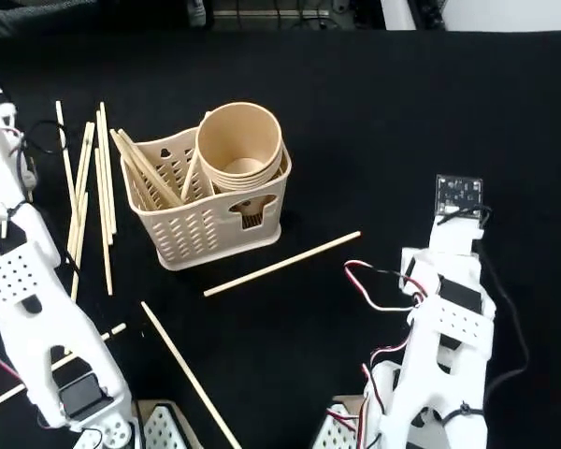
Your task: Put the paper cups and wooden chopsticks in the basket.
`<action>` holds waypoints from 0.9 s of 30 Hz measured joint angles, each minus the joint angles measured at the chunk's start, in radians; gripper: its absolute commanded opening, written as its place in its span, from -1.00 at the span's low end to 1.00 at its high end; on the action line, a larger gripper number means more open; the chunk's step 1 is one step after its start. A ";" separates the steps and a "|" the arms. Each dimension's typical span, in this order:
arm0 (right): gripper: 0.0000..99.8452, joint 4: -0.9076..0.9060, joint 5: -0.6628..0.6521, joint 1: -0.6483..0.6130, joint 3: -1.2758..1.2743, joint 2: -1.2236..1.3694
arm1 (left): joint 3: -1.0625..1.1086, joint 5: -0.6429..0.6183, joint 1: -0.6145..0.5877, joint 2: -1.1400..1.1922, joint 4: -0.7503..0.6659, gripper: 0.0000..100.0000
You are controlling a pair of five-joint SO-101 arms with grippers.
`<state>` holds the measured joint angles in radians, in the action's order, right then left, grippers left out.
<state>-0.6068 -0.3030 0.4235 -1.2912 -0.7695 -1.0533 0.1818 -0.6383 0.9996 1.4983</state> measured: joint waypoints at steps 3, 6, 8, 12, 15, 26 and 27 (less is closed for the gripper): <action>-0.94 0.000 0.000 0.000 -0.002 0.000 | 0.000 0.000 -0.002 0.035 -0.020 -0.94; -0.94 0.000 0.000 0.000 -0.003 0.000 | 0.000 0.000 -0.002 0.035 -0.020 -0.94; -0.94 0.000 0.000 0.000 -0.003 0.000 | -0.020 0.000 0.000 0.035 -0.008 -0.94; -0.94 0.000 0.000 0.000 -0.003 0.000 | -0.100 0.000 0.011 0.046 0.071 -0.94; -0.94 0.000 0.000 0.000 -0.003 0.000 | -0.186 0.000 0.015 0.046 0.135 -0.94; -0.94 0.000 0.000 0.000 -0.003 0.000 | -0.270 0.008 0.026 0.227 0.055 -0.94; -0.94 0.000 0.000 0.000 -0.003 0.000 | -0.284 0.009 0.026 0.239 0.043 -0.94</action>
<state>-0.6068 -0.3030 0.4235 -1.2942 -0.7695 -1.3372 0.1910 -0.6122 1.2390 1.5413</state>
